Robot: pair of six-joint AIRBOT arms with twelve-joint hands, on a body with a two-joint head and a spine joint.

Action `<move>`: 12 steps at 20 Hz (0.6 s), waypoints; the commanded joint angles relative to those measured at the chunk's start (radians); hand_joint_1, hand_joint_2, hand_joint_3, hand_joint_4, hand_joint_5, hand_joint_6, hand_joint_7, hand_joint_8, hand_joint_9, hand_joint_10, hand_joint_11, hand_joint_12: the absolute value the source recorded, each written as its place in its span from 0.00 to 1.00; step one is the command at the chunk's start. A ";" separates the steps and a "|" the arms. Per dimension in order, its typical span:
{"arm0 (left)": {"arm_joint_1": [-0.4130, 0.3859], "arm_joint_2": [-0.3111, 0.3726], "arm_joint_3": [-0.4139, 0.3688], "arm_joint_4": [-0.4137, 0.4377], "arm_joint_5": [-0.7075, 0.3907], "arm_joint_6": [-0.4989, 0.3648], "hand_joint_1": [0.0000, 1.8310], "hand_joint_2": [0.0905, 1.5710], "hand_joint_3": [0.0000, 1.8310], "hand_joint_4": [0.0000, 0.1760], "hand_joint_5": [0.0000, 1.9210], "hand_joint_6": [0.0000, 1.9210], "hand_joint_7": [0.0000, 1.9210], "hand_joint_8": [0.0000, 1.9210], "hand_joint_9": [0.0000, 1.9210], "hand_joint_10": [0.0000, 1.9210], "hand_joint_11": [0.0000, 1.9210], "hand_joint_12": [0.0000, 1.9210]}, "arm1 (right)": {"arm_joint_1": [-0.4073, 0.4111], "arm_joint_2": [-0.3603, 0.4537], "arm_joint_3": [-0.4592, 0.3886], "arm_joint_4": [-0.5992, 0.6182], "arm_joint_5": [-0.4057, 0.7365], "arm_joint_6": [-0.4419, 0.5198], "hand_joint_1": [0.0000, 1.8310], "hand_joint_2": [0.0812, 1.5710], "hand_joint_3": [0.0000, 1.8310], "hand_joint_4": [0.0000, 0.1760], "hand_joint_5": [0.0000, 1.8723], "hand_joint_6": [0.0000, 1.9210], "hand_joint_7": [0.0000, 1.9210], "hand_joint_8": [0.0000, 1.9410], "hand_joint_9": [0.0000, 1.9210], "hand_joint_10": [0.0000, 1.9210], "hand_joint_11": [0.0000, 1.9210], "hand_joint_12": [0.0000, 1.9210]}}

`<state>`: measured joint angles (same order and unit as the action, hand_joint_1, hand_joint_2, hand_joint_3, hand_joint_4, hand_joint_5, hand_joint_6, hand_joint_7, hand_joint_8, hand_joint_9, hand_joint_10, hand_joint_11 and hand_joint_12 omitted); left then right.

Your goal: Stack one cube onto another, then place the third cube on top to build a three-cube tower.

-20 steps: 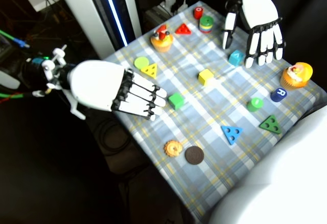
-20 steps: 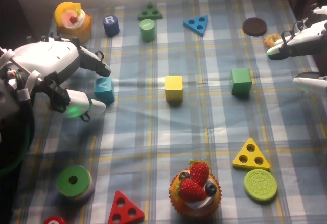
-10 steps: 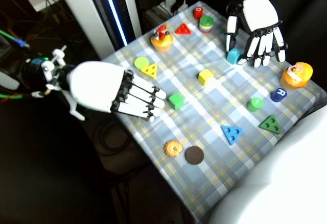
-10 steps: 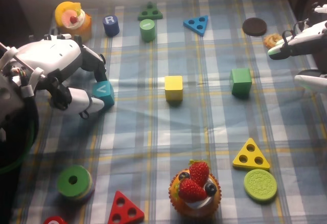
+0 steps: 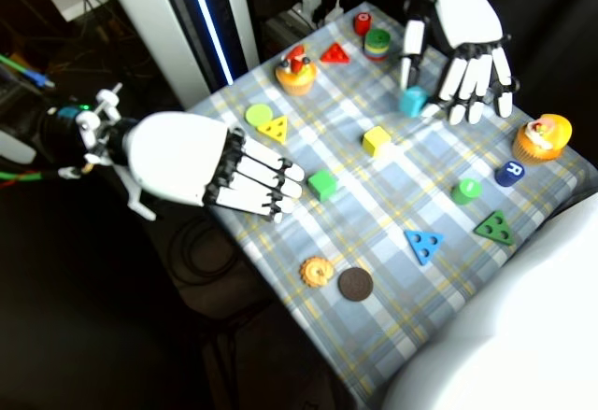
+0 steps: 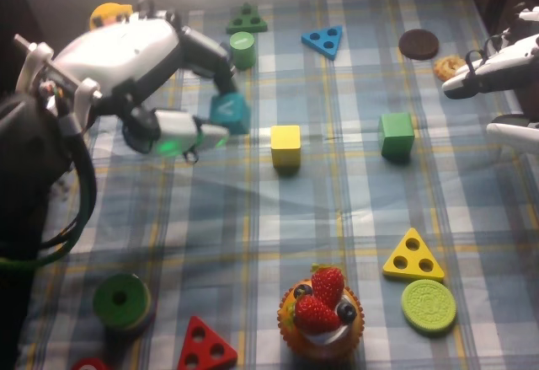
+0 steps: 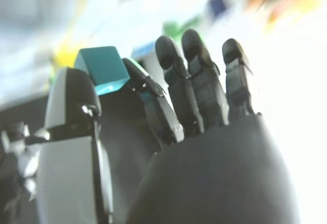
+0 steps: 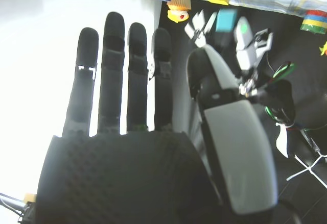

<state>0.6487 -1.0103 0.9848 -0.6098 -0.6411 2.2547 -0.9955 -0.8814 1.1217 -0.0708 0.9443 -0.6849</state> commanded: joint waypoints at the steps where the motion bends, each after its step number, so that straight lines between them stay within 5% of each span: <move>1: -0.023 -0.013 0.001 0.055 -0.096 -0.017 0.57 0.66 0.00 1.00 0.56 0.42 0.38 0.00 0.24 0.00 0.06 0.10 | 0.011 -0.005 0.004 0.023 0.116 0.005 0.37 0.86 0.00 0.00 0.37 0.00 0.38 0.00 0.37 0.00 0.11 0.60; 12: -0.092 -0.118 0.090 0.096 0.054 -0.018 0.57 0.67 0.00 1.00 0.55 0.44 0.37 0.00 0.22 0.00 0.00 0.19 | 0.020 -0.010 0.008 0.015 0.116 0.005 0.36 0.86 0.00 0.00 0.38 0.00 0.38 0.00 0.37 0.00 0.10 0.63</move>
<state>0.5755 -1.1240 1.0744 -0.5381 -0.4931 2.2421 -0.9882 -0.8898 1.1248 -0.0761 0.9447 -0.6849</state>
